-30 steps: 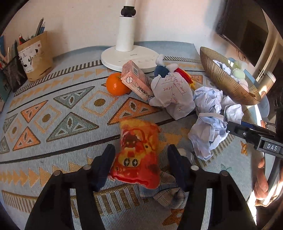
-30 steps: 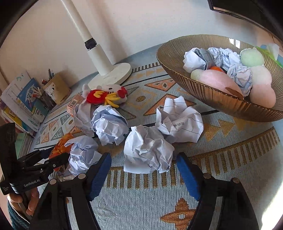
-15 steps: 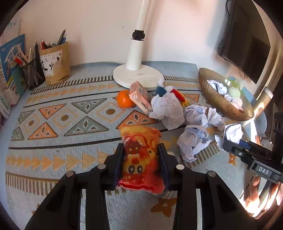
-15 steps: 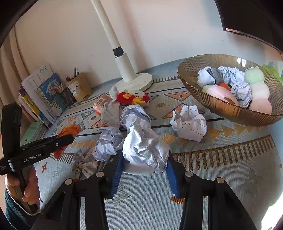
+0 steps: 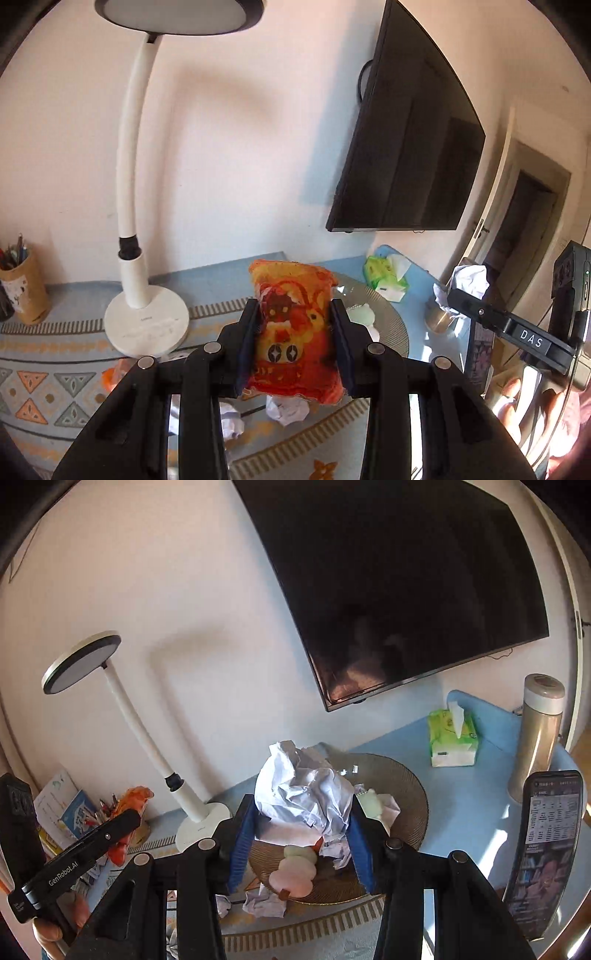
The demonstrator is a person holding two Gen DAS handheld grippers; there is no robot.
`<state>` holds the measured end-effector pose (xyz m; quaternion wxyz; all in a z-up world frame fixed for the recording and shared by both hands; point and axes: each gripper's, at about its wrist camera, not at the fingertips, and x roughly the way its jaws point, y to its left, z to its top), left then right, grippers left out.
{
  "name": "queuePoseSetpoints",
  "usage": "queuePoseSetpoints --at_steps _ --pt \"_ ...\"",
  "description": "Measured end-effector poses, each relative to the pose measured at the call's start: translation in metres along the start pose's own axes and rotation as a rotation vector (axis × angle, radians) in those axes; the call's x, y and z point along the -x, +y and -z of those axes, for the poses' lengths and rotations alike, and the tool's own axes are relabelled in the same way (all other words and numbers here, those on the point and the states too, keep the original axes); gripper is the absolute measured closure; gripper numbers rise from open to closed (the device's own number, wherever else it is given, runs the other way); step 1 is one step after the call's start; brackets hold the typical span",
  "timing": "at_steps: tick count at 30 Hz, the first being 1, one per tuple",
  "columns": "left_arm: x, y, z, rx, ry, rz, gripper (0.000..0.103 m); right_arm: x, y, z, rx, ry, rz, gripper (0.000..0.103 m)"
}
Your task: Organize objects
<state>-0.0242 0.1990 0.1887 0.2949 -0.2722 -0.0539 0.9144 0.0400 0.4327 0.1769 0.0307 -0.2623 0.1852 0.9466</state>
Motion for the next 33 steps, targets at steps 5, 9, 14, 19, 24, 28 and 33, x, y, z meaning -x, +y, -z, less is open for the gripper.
queuePoseSetpoints --at_steps 5,9,14,19,24,28,33 --pt "-0.068 -0.015 0.007 0.007 0.065 0.019 0.069 -0.038 -0.023 0.014 -0.03 0.094 0.035 0.058" --pt "-0.096 -0.024 0.016 -0.012 0.083 0.044 0.06 -0.059 -0.034 0.017 -0.056 0.147 0.05 0.02" --pt "-0.099 -0.017 0.023 0.007 0.109 0.042 0.013 -0.06 -0.042 0.032 -0.072 0.171 0.054 0.018" --pt "-0.057 0.006 0.033 0.048 0.087 0.026 0.013 -0.049 -0.029 0.049 -0.063 0.184 -0.023 0.018" --pt "0.013 0.033 0.035 0.079 0.023 -0.029 0.013 -0.025 0.023 0.058 0.057 0.15 -0.131 0.015" --pt "0.083 0.044 0.024 0.065 -0.079 -0.09 0.006 -0.014 0.066 0.078 0.152 0.158 -0.202 0.011" --pt "0.149 0.063 0.049 0.06 -0.189 -0.258 0.001 -0.032 0.083 0.12 0.169 0.271 -0.266 0.011"
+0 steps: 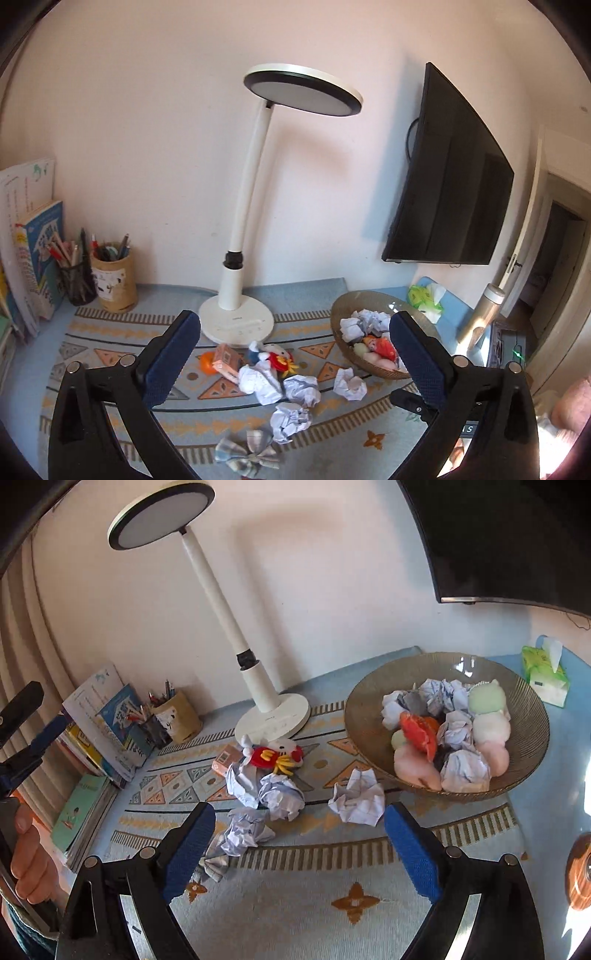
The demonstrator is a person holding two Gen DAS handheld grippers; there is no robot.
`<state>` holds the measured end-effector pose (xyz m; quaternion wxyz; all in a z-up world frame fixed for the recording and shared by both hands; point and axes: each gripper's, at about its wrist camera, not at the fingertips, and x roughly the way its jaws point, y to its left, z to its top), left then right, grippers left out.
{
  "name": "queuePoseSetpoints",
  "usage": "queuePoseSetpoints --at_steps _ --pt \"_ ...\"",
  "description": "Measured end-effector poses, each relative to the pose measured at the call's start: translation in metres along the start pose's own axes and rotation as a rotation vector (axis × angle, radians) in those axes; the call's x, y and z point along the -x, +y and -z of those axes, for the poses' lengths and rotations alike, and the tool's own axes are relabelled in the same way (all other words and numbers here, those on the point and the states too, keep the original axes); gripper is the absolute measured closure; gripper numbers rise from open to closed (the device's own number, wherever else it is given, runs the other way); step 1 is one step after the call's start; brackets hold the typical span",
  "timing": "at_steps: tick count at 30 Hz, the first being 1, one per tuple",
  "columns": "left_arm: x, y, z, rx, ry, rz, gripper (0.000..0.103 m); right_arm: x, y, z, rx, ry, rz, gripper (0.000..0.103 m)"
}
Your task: Organize objects
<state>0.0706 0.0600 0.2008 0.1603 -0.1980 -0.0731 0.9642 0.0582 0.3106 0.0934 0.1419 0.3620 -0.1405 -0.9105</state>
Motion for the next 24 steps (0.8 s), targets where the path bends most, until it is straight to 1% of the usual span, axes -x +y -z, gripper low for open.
queuePoseSetpoints --at_steps 1,2,4,6,9,12,13,14,16,21,24 --pt "0.004 0.009 0.01 0.007 -0.005 -0.059 0.001 -0.008 -0.003 0.005 -0.015 0.019 -0.009 0.011" --pt "0.002 0.019 0.02 0.015 0.012 -0.1 0.001 -0.016 -0.005 0.01 -0.025 0.034 -0.008 0.011" --pt "-0.01 0.042 0.044 0.049 0.087 -0.133 0.001 -0.03 -0.007 0.016 -0.019 0.047 0.022 0.011" --pt "-0.026 0.065 0.072 0.087 0.149 -0.176 0.001 -0.041 -0.008 0.024 0.009 0.039 0.068 0.011" --pt "-0.049 0.087 0.113 0.115 0.232 -0.202 0.002 -0.055 -0.012 0.035 0.025 0.051 0.099 0.011" --pt "-0.063 0.094 0.143 0.118 0.266 -0.212 0.002 -0.064 -0.014 0.039 0.017 0.089 0.097 0.011" --pt "-0.066 0.094 0.147 0.121 0.284 -0.225 0.002 -0.063 -0.014 0.039 0.022 0.079 0.102 0.011" --pt "-0.068 0.095 0.147 0.125 0.293 -0.222 0.002 -0.063 -0.015 0.039 0.023 0.074 0.104 0.011" --pt "-0.063 0.098 0.145 0.135 0.257 -0.222 0.001 -0.068 -0.019 0.038 0.005 0.096 0.087 0.011" --pt "-0.062 0.106 0.146 0.189 0.262 -0.198 0.001 -0.071 -0.032 0.035 -0.058 0.109 0.068 0.011" --pt "-0.063 0.104 0.147 0.182 0.263 -0.178 0.001 -0.071 -0.032 0.034 -0.063 0.106 0.072 0.011"
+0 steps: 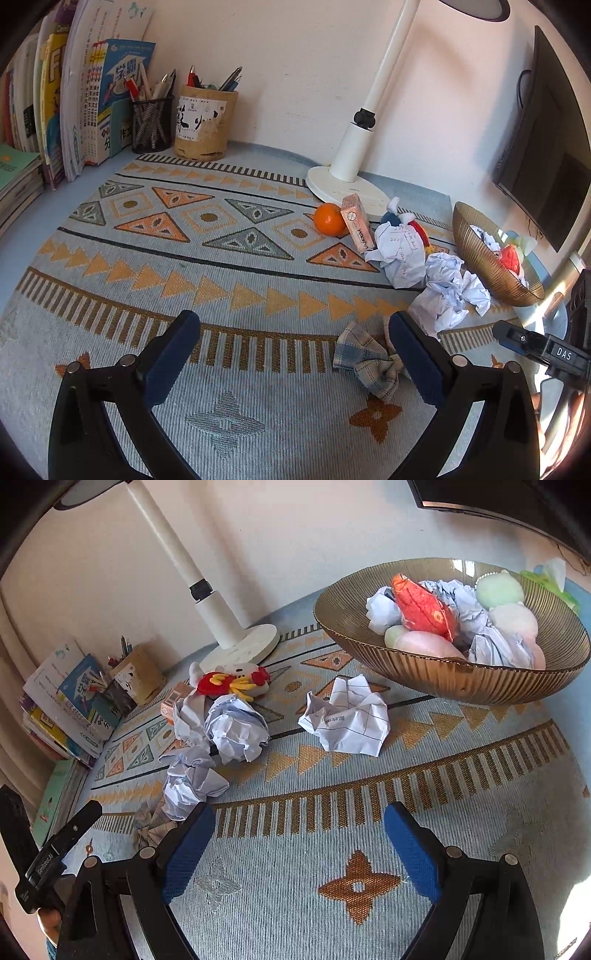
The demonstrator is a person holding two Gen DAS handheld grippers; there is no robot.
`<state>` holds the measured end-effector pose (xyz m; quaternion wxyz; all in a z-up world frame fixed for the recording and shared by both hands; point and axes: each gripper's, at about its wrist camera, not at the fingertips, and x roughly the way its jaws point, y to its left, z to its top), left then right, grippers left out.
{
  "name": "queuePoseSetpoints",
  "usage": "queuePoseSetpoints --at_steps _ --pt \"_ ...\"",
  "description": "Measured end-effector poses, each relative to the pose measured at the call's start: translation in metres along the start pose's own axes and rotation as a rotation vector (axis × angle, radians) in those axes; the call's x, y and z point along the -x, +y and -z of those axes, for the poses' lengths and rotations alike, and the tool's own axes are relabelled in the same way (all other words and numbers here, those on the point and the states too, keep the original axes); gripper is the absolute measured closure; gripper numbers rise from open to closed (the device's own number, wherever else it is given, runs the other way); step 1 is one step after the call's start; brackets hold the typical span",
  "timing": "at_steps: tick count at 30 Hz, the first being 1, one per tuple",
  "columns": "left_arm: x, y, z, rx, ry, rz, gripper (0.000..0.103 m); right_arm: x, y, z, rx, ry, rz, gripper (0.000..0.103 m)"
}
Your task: Organize objects
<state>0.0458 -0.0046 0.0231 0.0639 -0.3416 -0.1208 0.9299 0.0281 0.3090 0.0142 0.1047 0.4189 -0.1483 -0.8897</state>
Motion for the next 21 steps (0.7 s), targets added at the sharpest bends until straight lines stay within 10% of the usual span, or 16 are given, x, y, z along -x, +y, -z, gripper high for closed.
queuePoseSetpoints --at_steps 7,21 --pt "-0.011 -0.044 0.009 -0.237 0.15 0.146 0.001 -0.014 0.038 -0.006 0.026 0.093 -0.133 0.011" --pt "-0.042 -0.077 0.015 -0.32 0.28 0.13 0.024 -0.071 0.096 -0.012 0.193 0.118 0.014 0.012"
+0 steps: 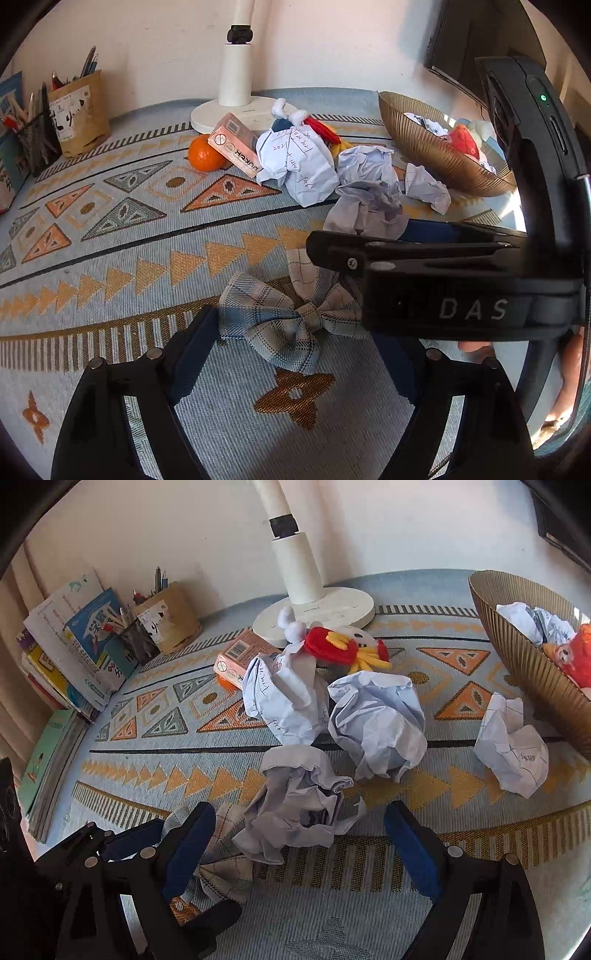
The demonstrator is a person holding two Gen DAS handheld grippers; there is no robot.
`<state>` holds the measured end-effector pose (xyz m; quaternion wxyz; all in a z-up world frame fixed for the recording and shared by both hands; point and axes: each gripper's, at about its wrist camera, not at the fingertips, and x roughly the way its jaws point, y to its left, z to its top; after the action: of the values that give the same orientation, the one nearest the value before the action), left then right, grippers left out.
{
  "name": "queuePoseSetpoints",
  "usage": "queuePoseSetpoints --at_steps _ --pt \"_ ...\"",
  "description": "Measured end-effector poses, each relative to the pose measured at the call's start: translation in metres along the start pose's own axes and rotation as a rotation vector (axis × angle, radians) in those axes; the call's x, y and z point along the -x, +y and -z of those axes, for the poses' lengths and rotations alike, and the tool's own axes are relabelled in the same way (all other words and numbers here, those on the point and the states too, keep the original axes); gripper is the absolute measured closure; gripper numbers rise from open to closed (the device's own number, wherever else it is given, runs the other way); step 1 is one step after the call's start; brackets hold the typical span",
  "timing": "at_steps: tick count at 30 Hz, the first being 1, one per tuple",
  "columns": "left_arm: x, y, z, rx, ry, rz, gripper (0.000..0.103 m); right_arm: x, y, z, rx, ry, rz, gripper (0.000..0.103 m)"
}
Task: Organize objects
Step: 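Grasp the plaid cloth bow with the left tool while the right tool grasps a paper ball, then carry the cloth bow and paper ball over the glass bowl and open both tools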
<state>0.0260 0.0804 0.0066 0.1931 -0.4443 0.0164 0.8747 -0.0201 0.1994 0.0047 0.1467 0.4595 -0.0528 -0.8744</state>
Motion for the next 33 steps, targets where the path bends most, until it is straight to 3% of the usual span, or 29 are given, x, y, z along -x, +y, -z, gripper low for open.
queuePoseSetpoints --at_steps 2,3,4,5,6,9,11,13,15,21,24,29,33 --pt "-0.001 -0.002 0.0 -0.005 -0.004 -0.007 0.032 -0.001 0.0 0.0 0.006 -0.009 0.037 0.027" --pt "-0.001 -0.003 0.0 -0.005 -0.008 -0.011 0.041 0.001 -0.002 -0.001 0.008 -0.013 0.03 0.043" --pt "-0.001 -0.004 0.0 -0.011 -0.017 -0.019 0.048 0.002 -0.003 0.0 0.006 -0.012 0.0 0.052" --pt "-0.001 -0.005 0.0 -0.014 -0.016 0.0 0.064 0.005 -0.006 0.001 0.004 -0.018 -0.022 0.055" --pt "0.001 -0.005 0.0 -0.011 -0.021 0.018 0.069 0.009 -0.007 0.003 0.008 -0.027 -0.026 0.06" --pt "0.005 -0.007 0.003 -0.011 -0.036 0.024 0.077 0.03 -0.015 0.011 0.04 -0.064 0.003 0.06" --pt "0.012 -0.006 0.004 0.005 -0.058 0.032 0.077 0.05 -0.029 0.018 0.04 -0.081 -0.041 0.06" --pt "0.018 0.0 0.006 0.055 -0.092 0.098 0.077 0.069 -0.043 0.028 0.044 -0.088 -0.064 0.06" --pt "0.023 0.007 0.007 0.102 -0.127 0.151 0.077 0.079 -0.054 0.039 0.069 -0.077 -0.033 0.06" --pt "0.029 0.007 0.013 0.106 -0.177 0.108 0.077 0.079 -0.067 0.067 0.128 -0.024 0.028 0.058" --pt "0.026 0.009 0.012 0.112 -0.164 0.092 0.077 0.076 -0.067 0.076 0.126 -0.014 0.039 0.037" --pt "0.025 0.009 0.013 0.115 -0.155 0.086 0.077 0.078 -0.065 0.085 0.117 -0.023 0.057 0.035" --pt "0.023 0.008 0.012 0.113 -0.145 0.08 0.077 0.08 -0.066 0.074 0.034 -0.036 -0.014 0.035"
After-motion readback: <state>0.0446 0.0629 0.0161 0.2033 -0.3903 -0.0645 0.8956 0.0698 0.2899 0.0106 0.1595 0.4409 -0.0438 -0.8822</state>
